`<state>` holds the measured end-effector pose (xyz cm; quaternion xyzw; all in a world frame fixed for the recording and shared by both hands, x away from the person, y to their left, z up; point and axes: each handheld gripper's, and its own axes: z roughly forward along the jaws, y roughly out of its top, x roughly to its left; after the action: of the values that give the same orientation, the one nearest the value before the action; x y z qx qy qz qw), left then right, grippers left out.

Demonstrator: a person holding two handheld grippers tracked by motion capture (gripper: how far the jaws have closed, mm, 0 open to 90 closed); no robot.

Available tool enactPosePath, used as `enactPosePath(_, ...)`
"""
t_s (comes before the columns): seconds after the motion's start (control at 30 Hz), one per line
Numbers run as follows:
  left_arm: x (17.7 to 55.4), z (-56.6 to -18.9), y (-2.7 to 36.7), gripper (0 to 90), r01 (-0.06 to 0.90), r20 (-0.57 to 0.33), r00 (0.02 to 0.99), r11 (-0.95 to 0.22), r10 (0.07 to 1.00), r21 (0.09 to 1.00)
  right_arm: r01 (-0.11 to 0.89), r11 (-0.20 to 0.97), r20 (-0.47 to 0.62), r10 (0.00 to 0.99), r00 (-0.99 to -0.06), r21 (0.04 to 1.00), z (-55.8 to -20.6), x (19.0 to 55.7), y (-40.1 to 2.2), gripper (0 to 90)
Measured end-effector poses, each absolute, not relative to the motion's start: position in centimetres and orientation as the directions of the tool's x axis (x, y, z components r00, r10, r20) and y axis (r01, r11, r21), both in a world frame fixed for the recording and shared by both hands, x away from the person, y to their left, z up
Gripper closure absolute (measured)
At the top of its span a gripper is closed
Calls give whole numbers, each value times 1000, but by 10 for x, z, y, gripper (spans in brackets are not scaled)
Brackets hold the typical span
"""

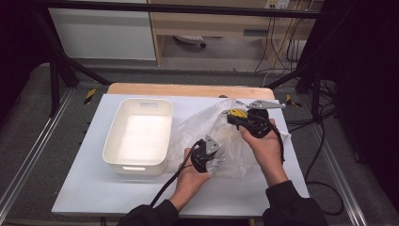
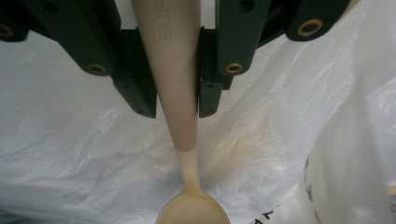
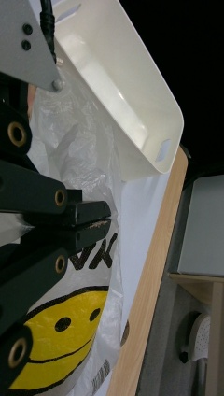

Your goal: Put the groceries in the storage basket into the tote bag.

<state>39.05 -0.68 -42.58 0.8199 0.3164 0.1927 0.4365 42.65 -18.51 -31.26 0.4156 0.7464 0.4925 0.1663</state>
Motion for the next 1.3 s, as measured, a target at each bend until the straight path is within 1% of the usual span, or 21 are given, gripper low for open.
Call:
enactPosePath(0.37, 393, -440, -19, 689, 336, 76, 728, -452, 681, 826, 439, 163, 158, 778, -608, 883, -305, 422, -182, 900)
enactPosePath(0.53, 398, -438, -20, 689, 333, 79, 729, -452, 680, 828, 429, 166, 153, 774, -615, 888, -303, 419, -182, 900)
enactPosePath(0.63, 401, -435, -22, 689, 320, 109, 719, -466, 687, 825, 427, 170, 150, 772, -618, 888, -302, 417, -181, 900)
enactPosePath(0.7, 404, -433, -23, 689, 321, 100, 719, -455, 688, 831, 428, 170, 150, 772, -617, 888, -302, 417, -181, 900)
enactPosePath(0.77, 406, -430, -25, 689, 300, 132, 716, -473, 686, 828, 428, 170, 150, 772, -617, 888, -302, 417, -180, 900)
enactPosePath(0.87, 410, -429, -28, 689, 297, 134, 715, -472, 686, 830, 427, 170, 150, 771, -619, 888, -303, 417, -180, 900)
enactPosePath(0.93, 411, -429, -32, 689, 286, 151, 710, -477, 688, 831, 425, 167, 152, 770, -619, 890, -302, 417, -180, 900)
enactPosePath(1.0, 412, -428, -34, 689, 274, 180, 719, -511, 672, 815, 425, 168, 151, 769, -621, 890, -302, 417, -179, 900)
enactPosePath(1.07, 413, -431, -39, 689, 265, 177, 711, -492, 680, 829, 426, 166, 154, 769, -621, 889, -302, 417, -179, 900)
enactPosePath(1.1, 415, -431, -39, 689, 253, 201, 724, -525, 660, 813, 426, 165, 155, 769, -621, 890, -302, 417, -179, 900)
enactPosePath(1.13, 417, -434, -40, 689, 272, 177, 726, -513, 665, 814, 425, 165, 154, 768, -622, 890, -302, 417, -179, 900)
enactPosePath(1.23, 420, -439, -42, 688, 265, 196, 724, -529, 661, 807, 425, 163, 155, 769, -621, 891, -301, 416, -180, 900)
enactPosePath(1.27, 420, -441, -43, 688, 265, 187, 717, -511, 672, 818, 423, 163, 154, 768, -622, 891, -301, 416, -181, 900)
enactPosePath(1.3, 422, -440, -41, 689, 258, 203, 725, -534, 658, 805, 425, 163, 156, 769, -620, 890, -300, 416, -181, 900)
